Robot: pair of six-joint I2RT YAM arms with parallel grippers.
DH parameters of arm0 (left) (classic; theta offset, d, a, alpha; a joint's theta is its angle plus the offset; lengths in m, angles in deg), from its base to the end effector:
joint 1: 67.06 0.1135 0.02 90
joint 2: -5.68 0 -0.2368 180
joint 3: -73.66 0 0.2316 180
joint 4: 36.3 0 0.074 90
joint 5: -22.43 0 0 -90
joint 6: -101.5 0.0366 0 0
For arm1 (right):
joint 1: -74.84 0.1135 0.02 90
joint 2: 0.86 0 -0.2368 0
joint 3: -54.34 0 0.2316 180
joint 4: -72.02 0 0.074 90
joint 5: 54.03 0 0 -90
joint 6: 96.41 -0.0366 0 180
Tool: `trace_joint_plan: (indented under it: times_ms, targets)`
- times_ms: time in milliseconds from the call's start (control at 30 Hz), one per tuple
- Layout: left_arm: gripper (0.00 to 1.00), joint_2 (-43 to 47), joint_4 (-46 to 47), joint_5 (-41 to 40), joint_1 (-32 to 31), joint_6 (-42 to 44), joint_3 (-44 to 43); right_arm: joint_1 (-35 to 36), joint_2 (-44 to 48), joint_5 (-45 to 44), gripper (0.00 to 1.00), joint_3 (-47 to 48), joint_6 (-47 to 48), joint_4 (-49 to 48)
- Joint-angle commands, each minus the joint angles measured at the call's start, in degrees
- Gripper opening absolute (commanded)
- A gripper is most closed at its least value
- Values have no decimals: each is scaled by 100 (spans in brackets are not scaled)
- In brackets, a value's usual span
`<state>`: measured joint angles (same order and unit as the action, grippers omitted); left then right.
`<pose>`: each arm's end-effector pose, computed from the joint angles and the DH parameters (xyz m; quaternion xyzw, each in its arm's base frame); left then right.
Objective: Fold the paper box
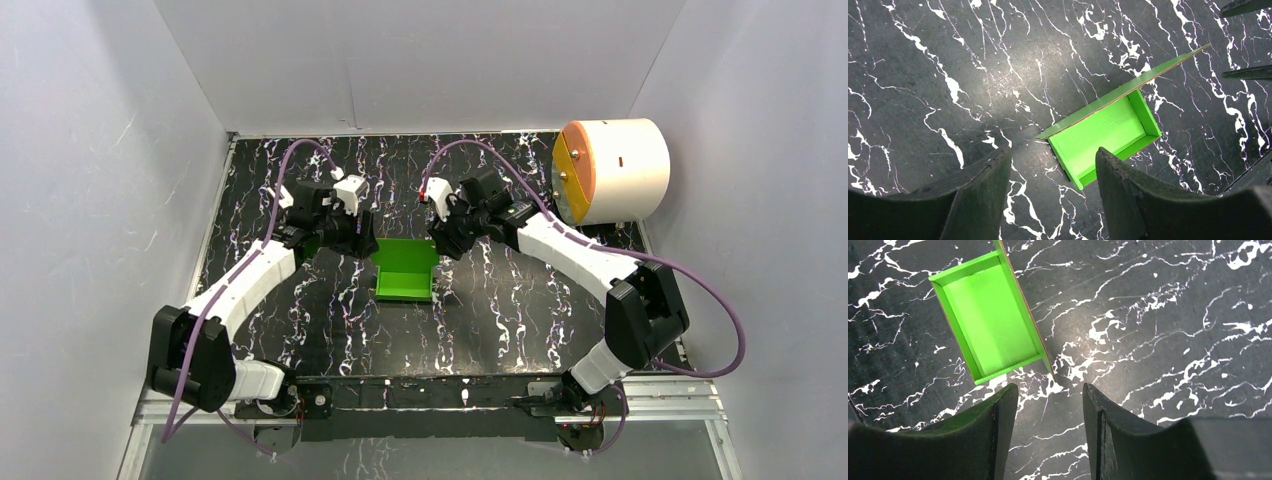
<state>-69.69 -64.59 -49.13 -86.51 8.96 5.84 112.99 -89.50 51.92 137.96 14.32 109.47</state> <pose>0.2582 -0.1035 0.2485 0.2014 0.8586 -0.2257 0.4139 0.2499 0.2091 0.2562 -0.4942 0.7618 0.1859 0.3753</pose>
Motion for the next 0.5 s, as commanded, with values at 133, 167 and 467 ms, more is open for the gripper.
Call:
trace_joint_plan:
  times_ms: [133,167,467]
  targets:
    - [57,-328,-275,508,98,428,-542,-92,-205,528,54,50,5,-568]
    - [57,-386,-279,546,112,442,-585,-104,-239,544,53,68,9,-566]
    - [49,-687,-513,893,130,538,-849,-154,-417,803,40,130,75,-575]
